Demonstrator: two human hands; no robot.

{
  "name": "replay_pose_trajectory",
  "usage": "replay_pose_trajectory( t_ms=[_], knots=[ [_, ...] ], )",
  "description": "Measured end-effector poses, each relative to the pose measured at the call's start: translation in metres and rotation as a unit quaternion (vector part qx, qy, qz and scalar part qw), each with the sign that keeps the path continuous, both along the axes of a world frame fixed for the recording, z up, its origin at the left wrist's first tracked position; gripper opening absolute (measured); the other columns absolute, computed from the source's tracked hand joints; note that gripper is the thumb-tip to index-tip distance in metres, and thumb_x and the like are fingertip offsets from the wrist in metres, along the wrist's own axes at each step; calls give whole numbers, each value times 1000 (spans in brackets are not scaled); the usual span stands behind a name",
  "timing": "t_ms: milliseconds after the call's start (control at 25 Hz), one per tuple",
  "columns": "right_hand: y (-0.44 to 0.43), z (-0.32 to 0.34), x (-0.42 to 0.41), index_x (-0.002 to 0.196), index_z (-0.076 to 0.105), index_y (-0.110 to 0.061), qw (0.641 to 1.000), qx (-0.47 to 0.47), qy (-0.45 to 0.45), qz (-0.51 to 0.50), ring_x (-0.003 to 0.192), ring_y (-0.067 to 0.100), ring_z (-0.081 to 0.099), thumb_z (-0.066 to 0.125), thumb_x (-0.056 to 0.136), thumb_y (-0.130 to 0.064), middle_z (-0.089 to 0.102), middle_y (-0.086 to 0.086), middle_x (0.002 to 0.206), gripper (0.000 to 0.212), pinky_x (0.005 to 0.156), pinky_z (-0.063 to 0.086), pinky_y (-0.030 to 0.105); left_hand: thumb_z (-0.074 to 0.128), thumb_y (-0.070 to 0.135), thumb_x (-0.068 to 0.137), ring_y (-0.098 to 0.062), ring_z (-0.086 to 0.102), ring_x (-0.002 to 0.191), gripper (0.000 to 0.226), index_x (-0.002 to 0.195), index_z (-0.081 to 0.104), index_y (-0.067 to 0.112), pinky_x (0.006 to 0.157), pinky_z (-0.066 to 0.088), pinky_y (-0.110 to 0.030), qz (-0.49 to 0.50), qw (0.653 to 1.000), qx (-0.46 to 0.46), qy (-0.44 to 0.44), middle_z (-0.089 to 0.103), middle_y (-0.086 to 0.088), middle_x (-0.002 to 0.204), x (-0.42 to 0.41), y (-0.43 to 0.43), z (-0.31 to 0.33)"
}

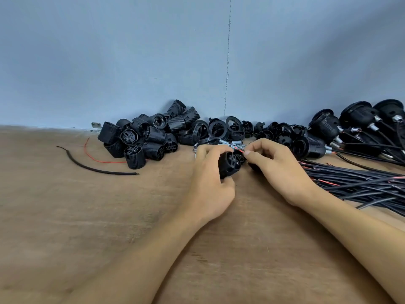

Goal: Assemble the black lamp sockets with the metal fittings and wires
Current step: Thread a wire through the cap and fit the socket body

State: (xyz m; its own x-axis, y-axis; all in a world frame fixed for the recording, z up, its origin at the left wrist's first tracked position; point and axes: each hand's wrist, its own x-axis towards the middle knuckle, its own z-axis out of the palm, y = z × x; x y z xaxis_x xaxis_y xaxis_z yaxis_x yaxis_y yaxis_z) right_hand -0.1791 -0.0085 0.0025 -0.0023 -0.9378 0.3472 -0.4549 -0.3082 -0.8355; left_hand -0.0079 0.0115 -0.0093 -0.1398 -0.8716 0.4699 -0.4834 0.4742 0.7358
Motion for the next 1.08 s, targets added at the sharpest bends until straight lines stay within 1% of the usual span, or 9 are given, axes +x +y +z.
replay_pose_trajectory(
  t_ms=[80, 200, 280, 360, 440, 640, 800, 960, 1080],
  knots=[
    [3, 0, 0, 82, 69, -23, 1000, 8, -18, 22, 66, 3, 51, 67, 91, -34, 61, -12, 69, 14, 69, 39, 25, 62, -7, 81, 2, 55, 104, 53, 115, 50, 33, 87, 45, -18, -16, 999, 34, 4, 57, 10, 113, 1, -2, -2],
    [7, 0, 2, 78, 68, -23, 999, 15, -15, 37, 60, 1, 49, 69, 90, -39, 59, -14, 64, 20, 61, 38, 14, 63, -6, 81, -3, 60, 99, 53, 106, 48, 38, 89, 51, -26, -3, 998, 47, 31, 64, 11, 105, 5, -6, -4],
    [9, 0, 4, 79, 70, -21, 998, 15, -43, 48, 62, 3, 51, 70, 91, -33, 62, -11, 66, 17, 61, 40, 11, 63, -7, 80, -6, 62, 96, 54, 101, 48, 40, 89, 54, -32, -2, 998, 48, 50, 66, 9, 101, 6, -7, -4],
    [12, 0, 7, 83, 72, -18, 995, 18, -78, 65, 66, 7, 54, 68, 93, -24, 64, -5, 69, 12, 64, 44, 13, 64, -8, 79, -11, 63, 95, 54, 99, 48, 40, 87, 55, -36, -6, 997, 50, 58, 66, 6, 99, 6, -7, -5],
    [14, 0, 10, 86, 72, -16, 993, 24, -94, 73, 68, 7, 55, 66, 94, -18, 64, -3, 71, 10, 67, 47, 16, 63, -9, 77, -11, 63, 94, 54, 99, 48, 38, 84, 54, -33, -5, 997, 48, 54, 65, 6, 98, 6, -9, -6],
    [17, 2, 12, 88, 70, -12, 989, 46, -116, 85, 65, 7, 52, 67, 92, -13, 61, -6, 69, 5, 64, 44, 16, 61, -11, 72, -4, 58, 83, 54, 96, 48, 36, 67, 39, -13, 35, 997, 38, 61, 63, 9, 91, 6, -9, -6],
    [21, 4, 15, 84, 70, -15, 990, 40, -101, 94, 66, 8, 49, 72, 89, -21, 59, -8, 70, 8, 64, 41, 17, 61, -12, 71, -7, 60, 84, 51, 98, 51, 30, 67, 42, -16, 30, 997, 33, 63, 64, 6, 91, 7, -9, -6],
    [22, 5, 14, 78, 68, -19, 991, 47, -91, 89, 64, 11, 46, 69, 91, -27, 54, -8, 65, 15, 60, 38, 15, 61, -13, 72, -7, 60, 84, 51, 98, 51, 30, 66, 41, -13, 29, 997, 31, 60, 64, 5, 92, 7, -9, -6],
    [23, 5, 15, 77, 69, -20, 991, 51, -85, 90, 66, 11, 46, 70, 90, -28, 54, -5, 67, 16, 65, 38, 23, 62, -13, 72, -7, 60, 87, 51, 98, 51, 30, 68, 43, -14, 29, 997, 31, 60, 64, 6, 94, 6, -8, -6]
  ],
)
